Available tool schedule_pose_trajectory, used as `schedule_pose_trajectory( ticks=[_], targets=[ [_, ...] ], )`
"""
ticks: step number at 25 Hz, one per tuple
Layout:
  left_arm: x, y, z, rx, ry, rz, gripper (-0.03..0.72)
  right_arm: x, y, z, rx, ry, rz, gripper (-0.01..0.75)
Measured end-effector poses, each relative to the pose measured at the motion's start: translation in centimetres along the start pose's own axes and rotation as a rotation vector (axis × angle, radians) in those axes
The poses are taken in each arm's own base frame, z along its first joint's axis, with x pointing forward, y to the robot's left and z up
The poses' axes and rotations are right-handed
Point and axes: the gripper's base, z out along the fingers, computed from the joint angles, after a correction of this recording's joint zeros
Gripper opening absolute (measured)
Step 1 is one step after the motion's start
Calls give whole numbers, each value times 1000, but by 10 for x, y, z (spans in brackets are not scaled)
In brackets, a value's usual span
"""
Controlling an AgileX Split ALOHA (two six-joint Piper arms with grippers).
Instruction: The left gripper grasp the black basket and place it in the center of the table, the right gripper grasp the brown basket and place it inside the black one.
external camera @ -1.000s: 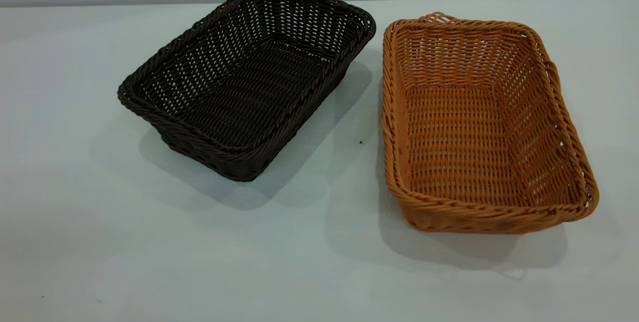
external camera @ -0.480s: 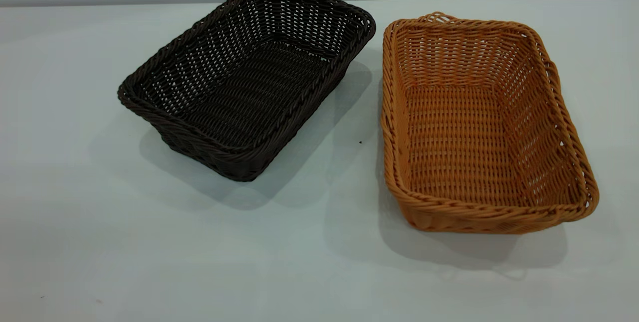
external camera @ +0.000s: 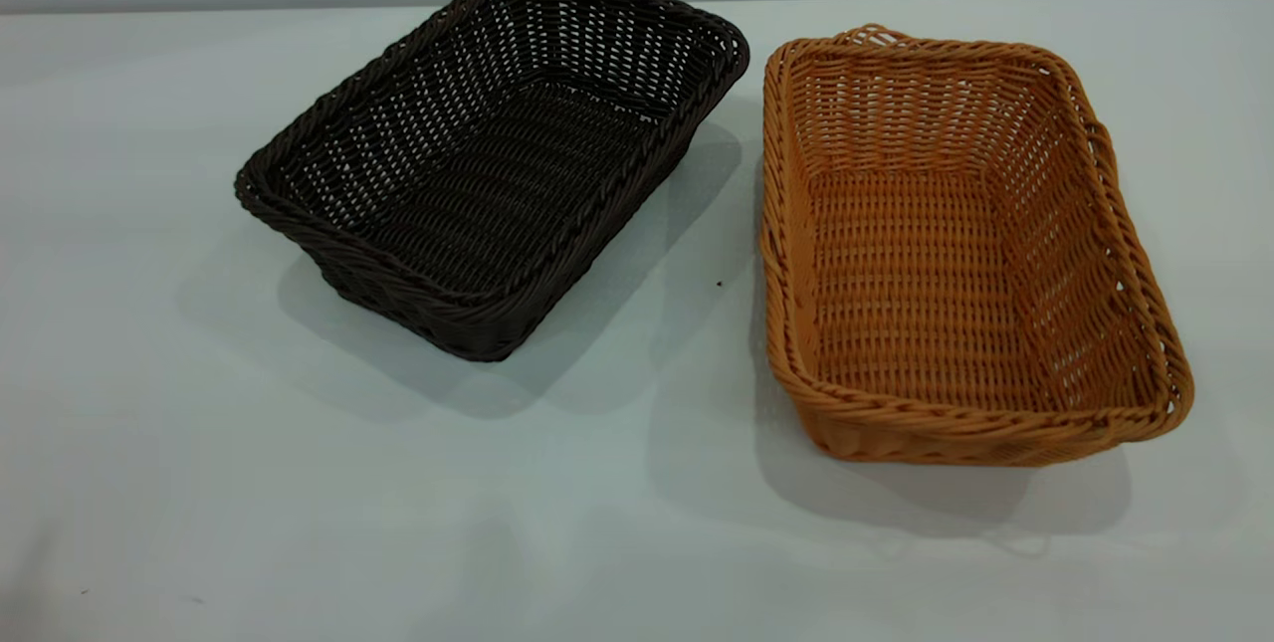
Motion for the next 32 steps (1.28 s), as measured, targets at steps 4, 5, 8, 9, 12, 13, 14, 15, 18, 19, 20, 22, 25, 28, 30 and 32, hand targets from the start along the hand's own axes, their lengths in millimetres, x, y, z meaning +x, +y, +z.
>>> schedule_pose_trajectory(
  ticks=[4, 5, 8, 9, 12, 13, 14, 15, 18, 19, 20, 22, 25, 28, 30, 32],
  targets=[
    [-35, 0, 57, 35, 57, 8, 451, -12, 2, 14, 1, 41, 21, 583],
    [-45, -1, 73, 51, 77, 8, 457, -15, 2, 18, 3, 56, 22, 583],
    [-64, -3, 125, 96, 161, 28, 470, -22, 3, 30, 8, 94, 28, 583],
    [-67, -6, 146, 114, 202, 39, 473, -25, 3, 34, 10, 103, 28, 583],
    [-78, -19, 205, 170, 277, 97, 477, -30, 5, 45, 8, 131, 34, 583],
    [-76, -24, 227, 186, 311, 123, 477, -32, 5, 48, 5, 142, 37, 583],
    [-76, -30, 247, 200, 331, 152, 477, -33, 6, 51, 5, 153, 39, 583],
    [-76, -35, 266, 212, 349, 174, 477, -34, 6, 54, 5, 159, 40, 583],
    [-74, -49, 314, 243, 387, 226, 477, -35, 6, 60, 6, 186, 48, 583],
    [-73, -53, 327, 252, 402, 237, 477, -36, 7, 61, 3, 192, 60, 583],
    [-71, -57, 341, 263, 418, 250, 477, -36, 7, 63, 0, 200, 73, 583],
    [-65, -67, 367, 288, 451, 282, 477, -36, 8, 64, -3, 210, 95, 583],
    [-54, -84, 396, 332, 501, 334, 477, -37, 8, 68, 1, 225, 110, 583],
    [-45, -96, 413, 351, 522, 354, 477, -38, 9, 74, -1, 267, 122, 583],
    [-41, -99, 420, 355, 524, 361, 477, -42, 12, 79, -13, 309, 142, 583],
    [-40, -99, 423, 356, 515, 377, 477, -47, 15, 88, -32, 356, 168, 583]
  ],
)
